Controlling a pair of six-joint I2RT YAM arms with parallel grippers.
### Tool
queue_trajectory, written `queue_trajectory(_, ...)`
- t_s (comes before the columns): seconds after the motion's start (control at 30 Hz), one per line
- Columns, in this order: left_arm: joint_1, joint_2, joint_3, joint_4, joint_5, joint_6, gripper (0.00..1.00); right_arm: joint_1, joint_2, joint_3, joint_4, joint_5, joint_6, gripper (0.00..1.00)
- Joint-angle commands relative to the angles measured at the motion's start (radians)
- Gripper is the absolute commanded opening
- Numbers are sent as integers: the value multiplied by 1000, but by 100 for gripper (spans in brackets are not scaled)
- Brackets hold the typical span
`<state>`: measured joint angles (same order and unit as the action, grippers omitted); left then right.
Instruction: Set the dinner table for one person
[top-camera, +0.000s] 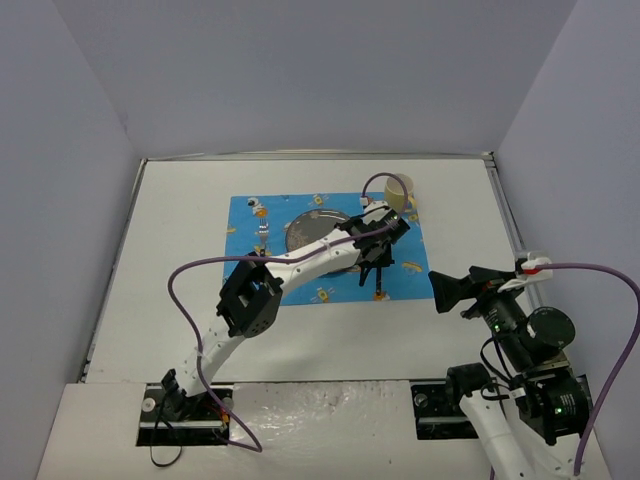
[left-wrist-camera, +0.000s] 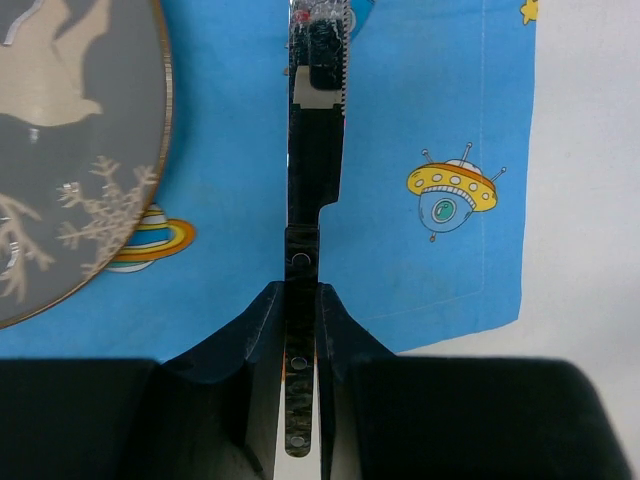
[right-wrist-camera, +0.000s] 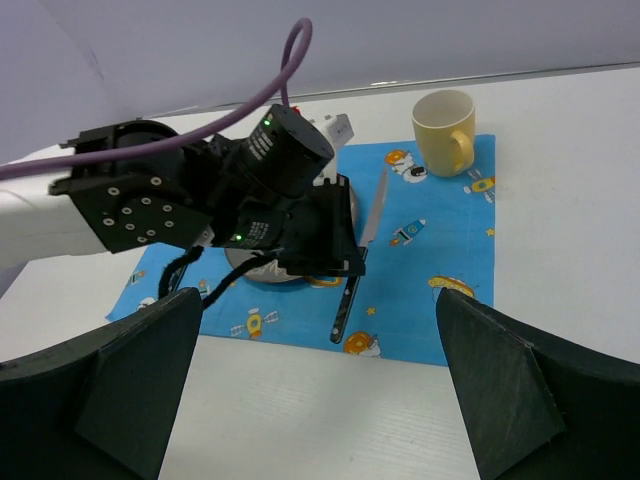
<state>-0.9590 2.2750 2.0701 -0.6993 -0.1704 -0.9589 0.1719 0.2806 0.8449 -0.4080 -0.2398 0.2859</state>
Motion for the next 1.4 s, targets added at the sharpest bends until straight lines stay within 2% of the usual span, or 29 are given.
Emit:
queue_trajectory(0.0,-11,-10,87,74,-52,-47,0,9,-2,43,33,-6,3,100)
queue_trajectory(0.13,-12,19,81,119,-57,-53,0,9,-8,43,23,-17,15,100)
queue_trajectory(0.5,-6,142,214,99,-73,-25,0,9,-31,52,-6,-26,10,100)
queue_trajectory(1.37,49,226,292,129,-61,-21,0,9,-45,36,-22,-2,6,100)
